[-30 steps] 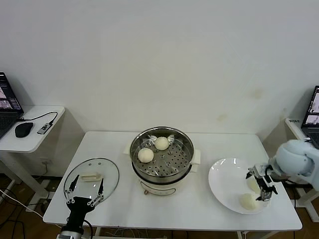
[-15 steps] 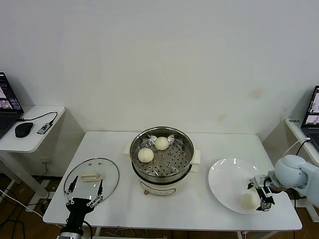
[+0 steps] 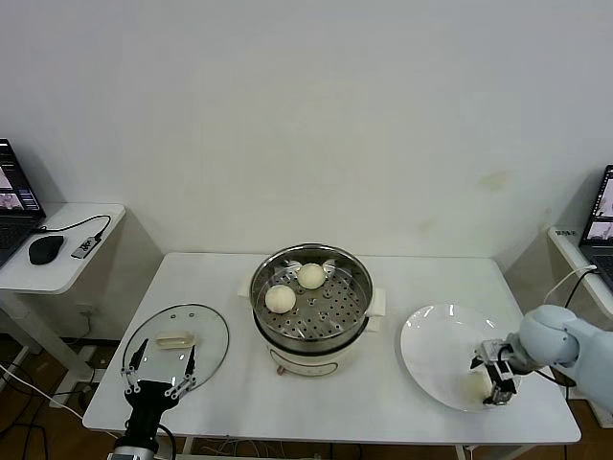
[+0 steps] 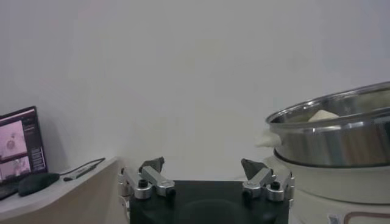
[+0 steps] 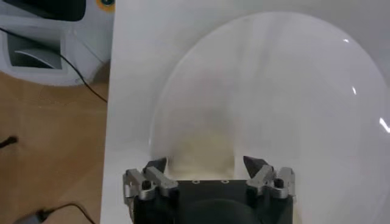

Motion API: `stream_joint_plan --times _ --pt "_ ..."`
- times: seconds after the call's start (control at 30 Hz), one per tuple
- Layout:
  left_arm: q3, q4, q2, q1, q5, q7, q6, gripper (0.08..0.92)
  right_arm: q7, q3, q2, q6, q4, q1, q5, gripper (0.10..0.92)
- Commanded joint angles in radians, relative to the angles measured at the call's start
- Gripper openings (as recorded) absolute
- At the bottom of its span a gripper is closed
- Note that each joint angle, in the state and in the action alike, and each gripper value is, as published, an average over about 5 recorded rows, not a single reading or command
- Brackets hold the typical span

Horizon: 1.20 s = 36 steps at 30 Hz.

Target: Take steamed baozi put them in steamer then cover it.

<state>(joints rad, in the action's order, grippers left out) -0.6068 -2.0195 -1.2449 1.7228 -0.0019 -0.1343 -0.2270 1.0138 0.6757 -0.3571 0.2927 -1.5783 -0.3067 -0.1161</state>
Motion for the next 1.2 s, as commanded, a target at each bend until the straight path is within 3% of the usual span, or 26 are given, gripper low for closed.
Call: stream_joint_plan --times 0.03,0.23,0.63,0.9,1.2 --pt "0.001 -0.001 0.000 0.001 -0.001 0.000 -0.001 0.823 0.005 -0.031 -0.010 0.002 0.016 -0.025 -0.006 0.644" --pt "-0.001 -0.004 0.002 0.004 0.000 0.000 -0.003 0.823 0.018 -0.022 -0.004 0.003 0.002 0.044 0.018 0.607" --pt "0.001 -0.015 0.008 0.003 -0.004 -0.002 -0.003 0.823 0.062 0.185 -0.024 0.040 -0.030 0.572 0.239 0.602" --pt "-0.003 -0.027 0.016 0.006 -0.005 -0.002 -0.001 0.823 0.045 0.437 -0.190 0.041 -0.005 0.934 0.347 0.602" --pt "-0.010 -0.026 0.010 0.009 -0.005 -0.003 -0.002 0.823 -0.037 0.554 -0.459 -0.020 0.008 1.012 0.462 0.609"
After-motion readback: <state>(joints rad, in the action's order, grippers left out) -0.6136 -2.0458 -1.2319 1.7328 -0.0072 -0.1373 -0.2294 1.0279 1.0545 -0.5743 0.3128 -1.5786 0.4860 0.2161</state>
